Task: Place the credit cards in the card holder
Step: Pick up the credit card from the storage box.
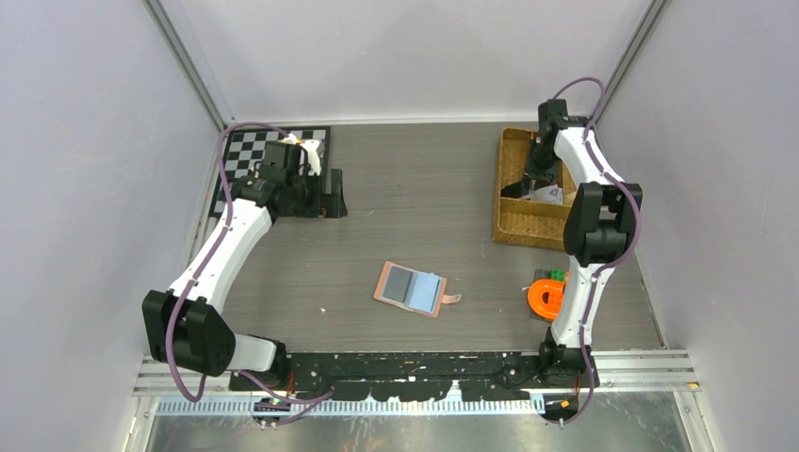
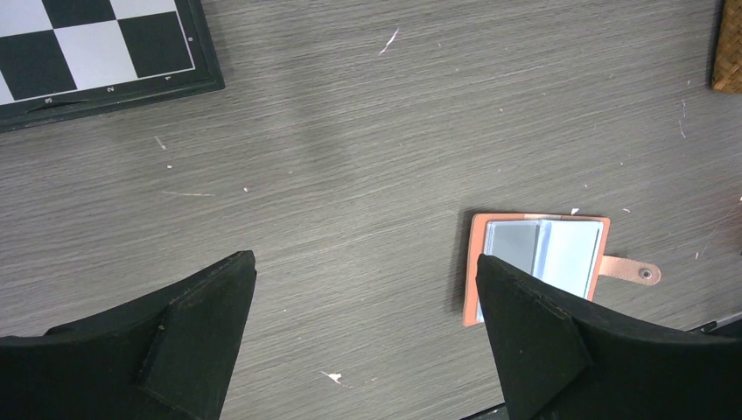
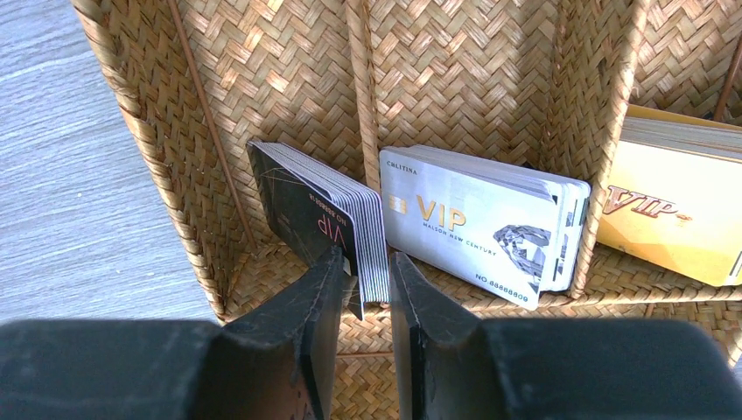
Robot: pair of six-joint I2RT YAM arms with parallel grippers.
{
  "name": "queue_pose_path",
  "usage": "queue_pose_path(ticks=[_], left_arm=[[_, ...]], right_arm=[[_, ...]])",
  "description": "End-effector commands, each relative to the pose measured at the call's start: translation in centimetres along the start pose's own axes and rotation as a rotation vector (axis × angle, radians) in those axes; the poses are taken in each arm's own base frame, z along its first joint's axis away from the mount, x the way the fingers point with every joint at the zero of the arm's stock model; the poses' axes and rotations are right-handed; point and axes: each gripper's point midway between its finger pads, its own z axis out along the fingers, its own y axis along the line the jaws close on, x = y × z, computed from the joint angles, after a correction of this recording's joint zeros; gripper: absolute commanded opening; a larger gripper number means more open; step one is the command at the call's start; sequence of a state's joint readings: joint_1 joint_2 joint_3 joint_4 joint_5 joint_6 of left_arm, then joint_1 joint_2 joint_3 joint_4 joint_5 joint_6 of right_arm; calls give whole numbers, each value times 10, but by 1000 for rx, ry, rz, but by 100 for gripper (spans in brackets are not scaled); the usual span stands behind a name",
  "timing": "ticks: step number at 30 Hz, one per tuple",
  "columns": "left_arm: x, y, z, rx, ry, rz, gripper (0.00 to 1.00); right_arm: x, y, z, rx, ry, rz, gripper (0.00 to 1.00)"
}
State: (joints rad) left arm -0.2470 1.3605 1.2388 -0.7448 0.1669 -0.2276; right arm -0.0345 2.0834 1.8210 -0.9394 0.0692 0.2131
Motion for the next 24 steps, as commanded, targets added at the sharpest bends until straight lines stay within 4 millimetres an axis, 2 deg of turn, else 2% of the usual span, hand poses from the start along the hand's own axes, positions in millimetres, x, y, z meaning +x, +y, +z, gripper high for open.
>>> queue_pose_path(ticks=[1, 9, 20, 24], left_arm=[[-10, -5, -8, 25, -50, 13, 100], [-9, -4, -9, 21, -50, 14, 100], [-9, -3, -9, 18, -51, 16, 100], [-9, -3, -9, 19, -49, 15, 100]], right_arm=[[-13, -7, -29, 13, -62, -1, 30], [-13, -7, -27, 11, -60, -4, 20], [-16, -5, -40, -7, -84, -12, 6], [-17, 3, -48, -54, -94, -21, 2]])
